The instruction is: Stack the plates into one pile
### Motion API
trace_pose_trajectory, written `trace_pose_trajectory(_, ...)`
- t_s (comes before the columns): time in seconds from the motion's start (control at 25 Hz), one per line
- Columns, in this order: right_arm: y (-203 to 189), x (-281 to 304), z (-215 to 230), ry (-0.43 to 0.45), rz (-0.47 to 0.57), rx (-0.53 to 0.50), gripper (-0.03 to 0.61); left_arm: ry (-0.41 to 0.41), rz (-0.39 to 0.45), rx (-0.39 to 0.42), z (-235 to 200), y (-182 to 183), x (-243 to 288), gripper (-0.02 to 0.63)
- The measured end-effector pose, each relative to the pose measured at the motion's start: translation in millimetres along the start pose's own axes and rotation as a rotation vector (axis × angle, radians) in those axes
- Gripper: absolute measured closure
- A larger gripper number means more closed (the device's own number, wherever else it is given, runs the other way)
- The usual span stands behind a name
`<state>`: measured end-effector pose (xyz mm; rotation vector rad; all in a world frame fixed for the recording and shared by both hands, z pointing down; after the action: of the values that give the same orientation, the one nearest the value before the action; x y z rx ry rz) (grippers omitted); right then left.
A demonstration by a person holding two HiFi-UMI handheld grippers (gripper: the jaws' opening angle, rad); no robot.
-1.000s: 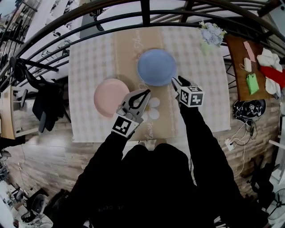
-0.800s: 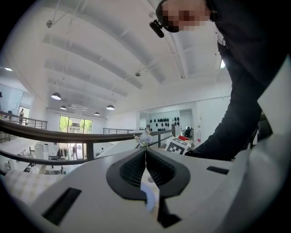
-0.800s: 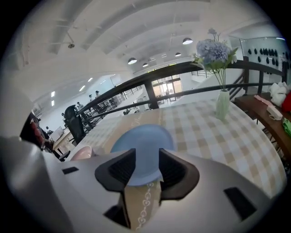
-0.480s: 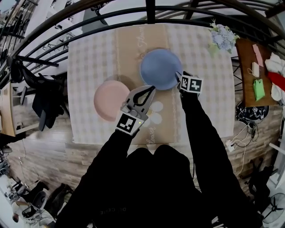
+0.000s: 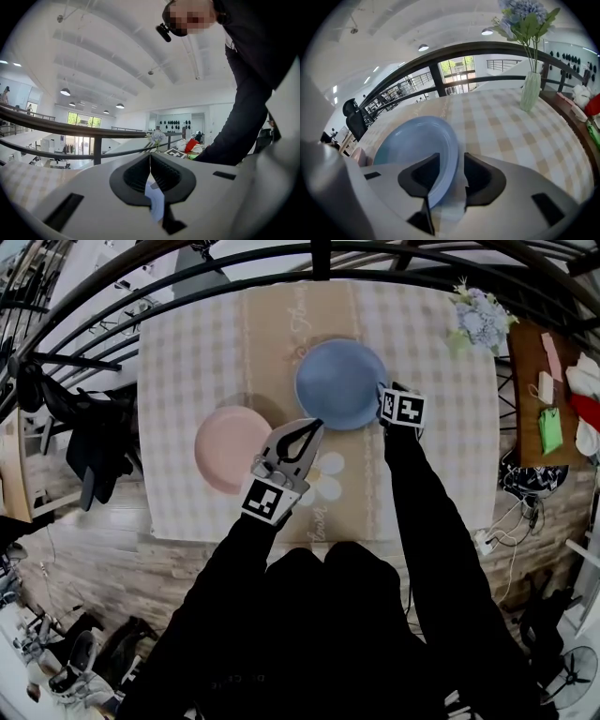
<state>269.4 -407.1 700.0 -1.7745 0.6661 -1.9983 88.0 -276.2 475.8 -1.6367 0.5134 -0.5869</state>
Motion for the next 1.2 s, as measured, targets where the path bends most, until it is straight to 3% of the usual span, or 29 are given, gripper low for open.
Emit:
trace_pose_trajectory(0.24,-14,16,-1,0.024,-0.066,-0.021,0.412,0.022,-0.023,-0.003,-5,-7,-5,0.592)
trace_pose_trajectory(0.4,-21,23,-5,0.034,-0.094,-0.004,0.475,0.040,-0.020,-0.003,-6,-7,-9,0.594)
trace_pose_trajectory(0.8,-29,12,-3,0.168,-0.129,0.392,0.558,0.067,-0.025,-0.004,5,-9,-25,0.594)
trace_pose_trajectory(1.2,-39,-21,-16,0.224,-0.102,0.501,0.558,0.081,-0.010,0.011,18,4,-52,0.594)
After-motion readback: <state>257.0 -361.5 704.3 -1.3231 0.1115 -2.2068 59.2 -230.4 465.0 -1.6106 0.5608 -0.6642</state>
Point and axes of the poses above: the fingertips, and each gripper's own axes: x forward along the fingers, z to its right, y out of its top, the point moved 1 cm from there along -x, backward along the fingers, and after that the axes turned 7 degrees about -y, right-handed, at the moved point
